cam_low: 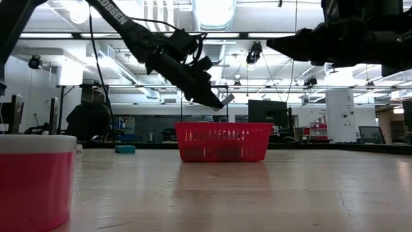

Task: Pick & Place Office items
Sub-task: Put the white digital clock into the yellow bin

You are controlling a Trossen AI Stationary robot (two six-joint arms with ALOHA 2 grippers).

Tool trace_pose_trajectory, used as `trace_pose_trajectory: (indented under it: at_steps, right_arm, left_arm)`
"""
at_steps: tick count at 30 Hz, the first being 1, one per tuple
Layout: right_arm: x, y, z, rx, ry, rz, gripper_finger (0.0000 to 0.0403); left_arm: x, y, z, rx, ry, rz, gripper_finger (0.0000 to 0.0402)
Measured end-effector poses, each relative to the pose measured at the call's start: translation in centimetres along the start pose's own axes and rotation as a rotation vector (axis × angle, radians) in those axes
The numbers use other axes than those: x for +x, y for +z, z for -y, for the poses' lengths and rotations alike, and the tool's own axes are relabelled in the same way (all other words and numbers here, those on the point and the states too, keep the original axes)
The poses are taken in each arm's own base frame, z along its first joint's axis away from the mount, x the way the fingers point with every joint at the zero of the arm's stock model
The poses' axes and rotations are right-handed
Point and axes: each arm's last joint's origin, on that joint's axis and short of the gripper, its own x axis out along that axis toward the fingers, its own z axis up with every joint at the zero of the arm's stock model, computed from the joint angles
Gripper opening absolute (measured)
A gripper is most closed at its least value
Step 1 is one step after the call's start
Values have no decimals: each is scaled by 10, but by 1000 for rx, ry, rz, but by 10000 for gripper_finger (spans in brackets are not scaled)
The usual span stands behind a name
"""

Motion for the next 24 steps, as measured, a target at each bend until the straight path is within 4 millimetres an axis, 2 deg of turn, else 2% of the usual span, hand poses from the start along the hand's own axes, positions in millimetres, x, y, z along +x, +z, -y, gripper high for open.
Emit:
trace_pose_trajectory:
  at_steps: [7,16,24]
  right_arm:
    - [0,0,0,-1,-1,0,233]
    - [-1,2,1,3,-5,11,233]
    - [-1,5,2,8,-9,22,233]
  left_arm:
    - [5,3,-17,-50,18,-57,146]
    - [16,0,-22,-100,-10,-221,146]
    - [19,4,-28,-121,-22,-363,146]
